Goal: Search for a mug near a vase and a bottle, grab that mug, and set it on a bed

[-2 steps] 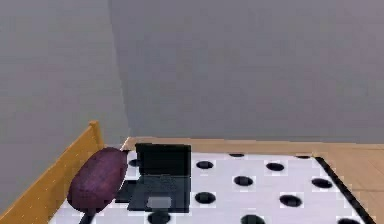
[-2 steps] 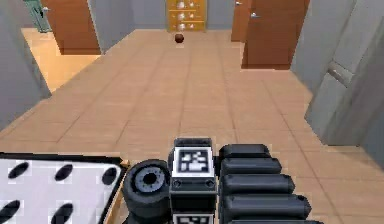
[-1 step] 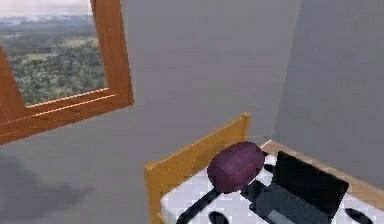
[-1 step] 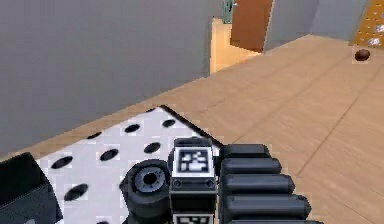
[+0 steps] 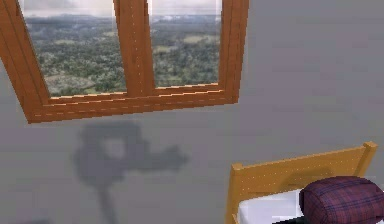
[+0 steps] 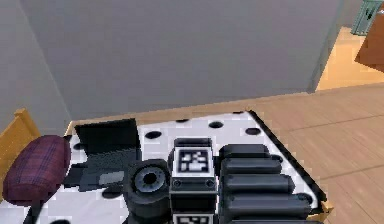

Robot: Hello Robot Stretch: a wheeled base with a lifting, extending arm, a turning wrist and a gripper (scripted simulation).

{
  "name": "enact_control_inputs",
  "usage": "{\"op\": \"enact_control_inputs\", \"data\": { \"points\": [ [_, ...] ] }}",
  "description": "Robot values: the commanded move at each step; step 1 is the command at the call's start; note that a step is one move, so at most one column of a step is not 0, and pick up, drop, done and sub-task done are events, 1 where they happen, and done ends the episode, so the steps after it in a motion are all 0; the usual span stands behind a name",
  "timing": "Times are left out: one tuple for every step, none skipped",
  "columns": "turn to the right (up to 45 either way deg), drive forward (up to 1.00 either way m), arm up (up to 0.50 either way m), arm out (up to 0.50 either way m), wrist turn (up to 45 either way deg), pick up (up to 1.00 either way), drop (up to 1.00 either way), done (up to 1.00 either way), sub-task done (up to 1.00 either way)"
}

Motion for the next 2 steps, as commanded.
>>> {"op": "enact_control_inputs", "data": {
  "points": [
    [0.0, 0.0, 0.0, 0.48, 0.0, 0.0, 0.0, 0.0, 0.0],
    [0.0, 0.0, 0.0, 0.0, 45.0, 0.0, 0.0, 0.0, 0.0]
  ]
}}
